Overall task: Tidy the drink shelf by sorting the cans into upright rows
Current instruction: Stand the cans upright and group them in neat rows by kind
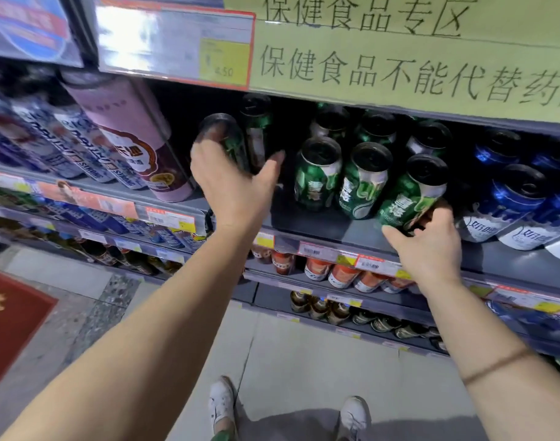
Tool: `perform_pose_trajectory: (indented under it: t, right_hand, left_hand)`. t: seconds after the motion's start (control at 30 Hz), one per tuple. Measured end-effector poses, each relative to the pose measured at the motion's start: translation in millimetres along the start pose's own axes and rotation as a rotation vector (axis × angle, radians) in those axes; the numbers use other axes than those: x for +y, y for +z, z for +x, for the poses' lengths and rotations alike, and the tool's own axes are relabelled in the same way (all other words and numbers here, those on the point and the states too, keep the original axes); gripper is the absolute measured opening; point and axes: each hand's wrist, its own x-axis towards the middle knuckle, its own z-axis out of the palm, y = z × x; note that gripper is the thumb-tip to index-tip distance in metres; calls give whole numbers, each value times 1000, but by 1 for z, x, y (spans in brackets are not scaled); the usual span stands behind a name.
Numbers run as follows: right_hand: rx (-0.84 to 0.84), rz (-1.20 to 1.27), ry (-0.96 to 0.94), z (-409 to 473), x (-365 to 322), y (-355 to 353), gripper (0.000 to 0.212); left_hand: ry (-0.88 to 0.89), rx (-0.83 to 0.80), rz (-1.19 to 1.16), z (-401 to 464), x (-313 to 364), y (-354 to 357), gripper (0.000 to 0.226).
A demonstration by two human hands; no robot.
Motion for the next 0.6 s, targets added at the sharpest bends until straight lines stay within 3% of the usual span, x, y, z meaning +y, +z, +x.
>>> perform_pose_trajectory:
  t: [0.07,0.13,0.2,0.37,0.6]
  right_hand:
    - [0,-12,0,-1,-1,1,63]
    - [4,-14,5,-1,-4,0,61]
    - [3,-21,1,-1,-5,0,61]
    - [12,-32,-7,-1,-5,0,62]
    - [24,-30,-8,1,-3,2,59]
  left_hand:
    - [-216,-7,-3,5,-26,-5,86]
    - [-387,-163,-34,9,-46,-3,96]
    - [-477,-304,-39,17,-58,0,90]
    - [-408,-417,79,23,-65,0,62]
    - [-315,-543,135,19,-71,0,61]
